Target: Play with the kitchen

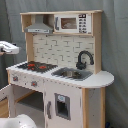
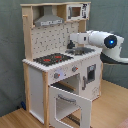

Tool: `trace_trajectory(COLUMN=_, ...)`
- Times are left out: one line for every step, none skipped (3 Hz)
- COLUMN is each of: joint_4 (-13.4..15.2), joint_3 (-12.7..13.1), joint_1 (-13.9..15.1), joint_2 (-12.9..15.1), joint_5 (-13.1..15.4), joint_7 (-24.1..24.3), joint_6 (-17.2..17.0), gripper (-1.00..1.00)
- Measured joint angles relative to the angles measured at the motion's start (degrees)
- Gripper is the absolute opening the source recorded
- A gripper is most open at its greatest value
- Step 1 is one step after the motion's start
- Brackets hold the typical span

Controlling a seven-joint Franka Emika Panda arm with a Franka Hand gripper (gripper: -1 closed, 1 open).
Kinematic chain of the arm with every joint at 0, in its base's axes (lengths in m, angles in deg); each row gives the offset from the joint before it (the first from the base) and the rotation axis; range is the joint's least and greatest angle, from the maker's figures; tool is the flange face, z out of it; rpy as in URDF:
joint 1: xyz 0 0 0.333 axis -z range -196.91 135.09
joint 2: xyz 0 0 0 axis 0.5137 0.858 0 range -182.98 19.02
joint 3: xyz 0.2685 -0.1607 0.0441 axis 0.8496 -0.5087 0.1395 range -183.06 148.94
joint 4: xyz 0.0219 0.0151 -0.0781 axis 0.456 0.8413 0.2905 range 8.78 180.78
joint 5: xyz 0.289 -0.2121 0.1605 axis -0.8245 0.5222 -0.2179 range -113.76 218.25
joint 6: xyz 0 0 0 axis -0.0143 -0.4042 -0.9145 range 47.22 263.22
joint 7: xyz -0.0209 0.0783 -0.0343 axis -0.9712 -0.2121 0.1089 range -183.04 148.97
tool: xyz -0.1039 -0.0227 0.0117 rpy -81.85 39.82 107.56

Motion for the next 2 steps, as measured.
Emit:
trace_trajectory(joint_4=0.3, joint_3=0.0, joint_1=2.1, joint_2=-0.3, joint_5=0.3, joint_7=0.0, joint_6=6.1, gripper=1.0)
trace_trajectory(joint_4=0.8, joint_3=0.2, joint_1=4.0, joint_2=-0.5, joint_5=0.5, joint_7=-0.2, joint_6=11.7, gripper=1.0)
